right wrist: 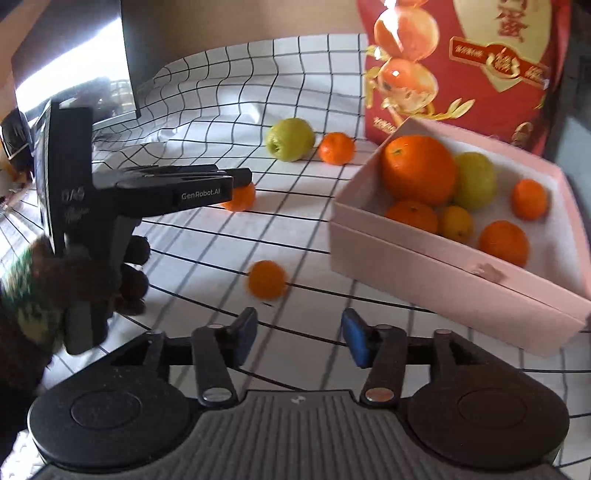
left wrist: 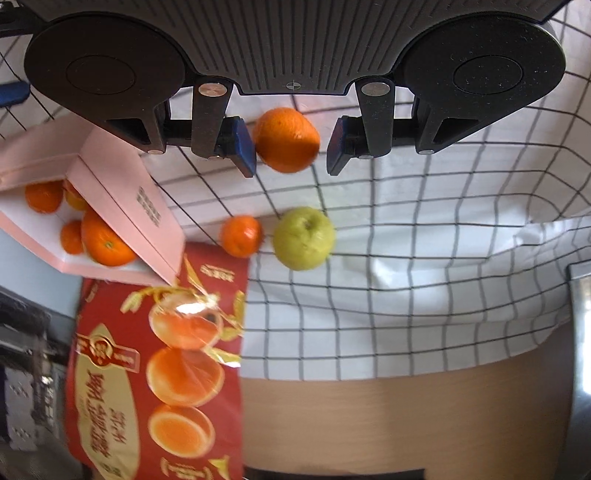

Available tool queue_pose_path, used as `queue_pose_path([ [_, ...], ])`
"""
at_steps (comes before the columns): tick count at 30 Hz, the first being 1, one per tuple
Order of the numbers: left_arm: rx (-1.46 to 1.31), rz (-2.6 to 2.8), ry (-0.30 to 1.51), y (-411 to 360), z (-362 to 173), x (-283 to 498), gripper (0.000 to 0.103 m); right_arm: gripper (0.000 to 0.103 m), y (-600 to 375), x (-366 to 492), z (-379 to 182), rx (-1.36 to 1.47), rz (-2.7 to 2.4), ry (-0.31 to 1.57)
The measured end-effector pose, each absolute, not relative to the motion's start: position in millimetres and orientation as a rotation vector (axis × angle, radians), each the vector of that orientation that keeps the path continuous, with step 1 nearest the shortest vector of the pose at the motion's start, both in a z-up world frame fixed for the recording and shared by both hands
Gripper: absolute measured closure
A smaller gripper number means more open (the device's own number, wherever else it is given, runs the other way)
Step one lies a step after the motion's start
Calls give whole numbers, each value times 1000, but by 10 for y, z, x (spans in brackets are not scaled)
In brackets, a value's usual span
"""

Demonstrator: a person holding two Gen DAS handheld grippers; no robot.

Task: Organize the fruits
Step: 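Grasp a mandarin with the left gripper while the right gripper grasps a small mandarin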

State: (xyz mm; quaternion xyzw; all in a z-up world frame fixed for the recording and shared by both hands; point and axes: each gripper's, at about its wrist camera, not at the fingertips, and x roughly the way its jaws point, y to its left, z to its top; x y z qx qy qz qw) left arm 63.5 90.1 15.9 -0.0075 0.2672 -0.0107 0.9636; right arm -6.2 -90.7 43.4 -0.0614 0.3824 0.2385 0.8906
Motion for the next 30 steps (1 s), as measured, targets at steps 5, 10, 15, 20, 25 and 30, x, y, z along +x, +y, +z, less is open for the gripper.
queue_pose_path([
  [5,4,-59,567,821,123,558,59,37,-903,-214,333,-197,501,722],
  [10,-58,-79,575,895,147,344,60,29,-866,-298,210,-258,523,694],
  [15,-146,-111,591,900,165,-28,60,20,-874,-303,135,-246,524,710],
  [20,-167,-100,582,888,170,-361,60,5,-902,-226,139,-226,544,768],
  [25,-234,-46,549,1036,148,-484,60,0,-892,-241,113,-232,543,780],
  [30,-316,-45,558,1148,115,-477,60,0,-843,-238,113,-236,535,774],
])
